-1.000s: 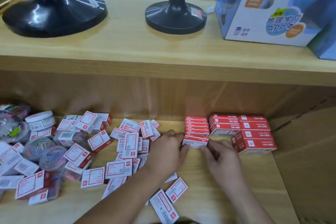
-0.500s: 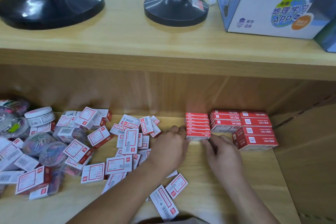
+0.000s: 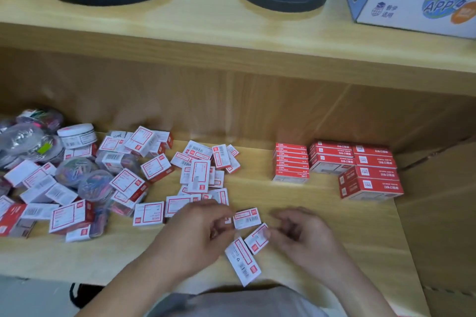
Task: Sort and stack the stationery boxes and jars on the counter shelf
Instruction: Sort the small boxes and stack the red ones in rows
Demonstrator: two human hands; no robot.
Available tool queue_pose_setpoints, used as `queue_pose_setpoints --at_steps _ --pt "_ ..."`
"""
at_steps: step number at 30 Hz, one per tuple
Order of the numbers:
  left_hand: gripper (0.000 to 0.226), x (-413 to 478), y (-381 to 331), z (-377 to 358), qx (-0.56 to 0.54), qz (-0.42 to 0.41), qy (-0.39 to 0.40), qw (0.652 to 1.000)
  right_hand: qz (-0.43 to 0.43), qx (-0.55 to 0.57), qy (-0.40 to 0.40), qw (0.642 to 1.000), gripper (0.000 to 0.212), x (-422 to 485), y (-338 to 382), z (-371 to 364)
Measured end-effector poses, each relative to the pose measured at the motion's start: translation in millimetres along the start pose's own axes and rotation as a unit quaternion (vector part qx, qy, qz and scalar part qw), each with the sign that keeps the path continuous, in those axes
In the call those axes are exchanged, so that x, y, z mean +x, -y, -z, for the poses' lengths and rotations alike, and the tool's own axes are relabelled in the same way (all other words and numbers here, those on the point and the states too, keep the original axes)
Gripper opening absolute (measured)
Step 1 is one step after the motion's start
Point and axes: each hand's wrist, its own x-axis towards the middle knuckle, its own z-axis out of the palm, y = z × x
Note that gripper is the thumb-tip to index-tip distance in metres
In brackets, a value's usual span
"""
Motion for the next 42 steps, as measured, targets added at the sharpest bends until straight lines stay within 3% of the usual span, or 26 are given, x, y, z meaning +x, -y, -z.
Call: queue_pose_setpoints --at_steps 2,5,8,15,19,24,27,30,34,42 --pt "0.038 -15 3 -10 0.053 -0.007 0.04 0.998 0.038 -0.056 -0.002 0.998 0.042 -8 5 -7" --pt "0.066 -24 1 -29 0.129 -0.014 0.035 0.991 0.076 -0.136 -0.015 0.988 0.05 -14 10 -11" --pt "0.073 -26 0 -39 0.133 -0.008 0.004 0.991 0.062 -0.151 -0.028 0.986 0.065 -16 6 -14" --pt "0.061 -38 0 -42 0.057 0.001 -0.035 0.998 0.027 -0.027 -0.064 0.997 0.046 -17 7 -14" --pt "0.04 -37 3 -37 -0.02 0.011 -0.049 0.999 -0.026 0.084 -0.069 0.994 0.035 -21 7 -14" --pt "0.044 -29 9 -31 -0.081 0.007 -0.104 0.991 -0.028 0.133 -0.059 0.989 0.028 -21 7 -10" --pt "0.031 -24 12 -29 -0.129 0.005 -0.121 0.984 -0.039 0.16 -0.071 0.984 0.02 -19 11 -11" --pt "0.021 -22 14 -31 -0.12 0.008 -0.137 0.983 -0.044 0.168 -0.082 0.981 0.015 -18 12 -10" --pt "0.031 -22 16 -35 -0.122 0.037 -0.138 0.982 -0.048 0.165 -0.076 0.982 0.016 -19 11 -9" --pt "0.03 -26 17 -34 -0.095 0.036 -0.113 0.988 -0.061 0.209 -0.095 0.971 0.013 -16 8 -8"
